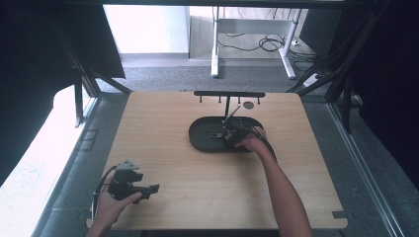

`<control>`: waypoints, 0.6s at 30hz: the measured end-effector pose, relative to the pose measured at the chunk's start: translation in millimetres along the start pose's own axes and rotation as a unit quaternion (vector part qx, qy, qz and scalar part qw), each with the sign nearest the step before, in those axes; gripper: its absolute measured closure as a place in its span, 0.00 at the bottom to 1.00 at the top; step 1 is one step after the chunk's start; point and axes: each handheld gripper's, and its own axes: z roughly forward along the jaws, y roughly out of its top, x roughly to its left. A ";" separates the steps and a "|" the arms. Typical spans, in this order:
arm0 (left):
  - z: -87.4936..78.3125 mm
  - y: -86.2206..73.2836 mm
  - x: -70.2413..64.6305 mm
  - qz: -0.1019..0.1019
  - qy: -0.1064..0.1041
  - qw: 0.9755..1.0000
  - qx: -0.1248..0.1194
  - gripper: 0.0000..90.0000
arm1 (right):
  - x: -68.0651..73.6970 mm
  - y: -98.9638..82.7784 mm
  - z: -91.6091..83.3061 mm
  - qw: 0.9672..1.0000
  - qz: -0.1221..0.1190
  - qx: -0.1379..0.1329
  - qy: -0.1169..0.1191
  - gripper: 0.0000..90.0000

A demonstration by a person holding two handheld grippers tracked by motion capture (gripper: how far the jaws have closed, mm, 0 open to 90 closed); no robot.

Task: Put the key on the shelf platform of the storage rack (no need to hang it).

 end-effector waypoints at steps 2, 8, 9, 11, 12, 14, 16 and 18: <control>0.3 0.0 -0.1 0.000 0.000 1.000 0.000 0.20 | -1.7 -1.7 0.8 1.000 0.004 -0.006 0.003 0.54; 0.1 0.0 -0.4 0.000 0.000 1.000 0.000 0.20 | -2.5 -3.5 0.7 1.000 0.010 -0.007 0.006 0.50; 0.1 0.0 -0.4 0.000 0.000 1.000 0.000 0.20 | -2.5 -3.7 0.1 1.000 0.012 -0.008 0.007 0.48; 0.5 -0.2 0.0 0.000 0.000 1.000 0.001 0.20 | -1.1 -3.2 -3.2 1.000 0.019 -0.014 0.001 0.45; 0.5 -0.2 0.0 0.000 0.000 1.000 0.001 0.20 | -1.1 -3.2 -3.2 1.000 0.019 -0.014 0.001 0.45; 1.1 -0.2 0.2 0.003 0.000 1.000 0.001 0.20 | 4.3 -1.7 -12.5 0.999 0.021 -0.028 -0.006 0.42; 1.0 0.0 -0.4 0.003 -0.001 1.000 0.001 0.20 | 7.8 -1.5 -18.4 0.999 0.014 -0.037 -0.011 0.40; 0.8 0.1 -0.4 0.005 -0.001 1.000 0.000 0.20 | 12.7 -2.9 -26.3 0.999 0.012 -0.051 -0.014 0.41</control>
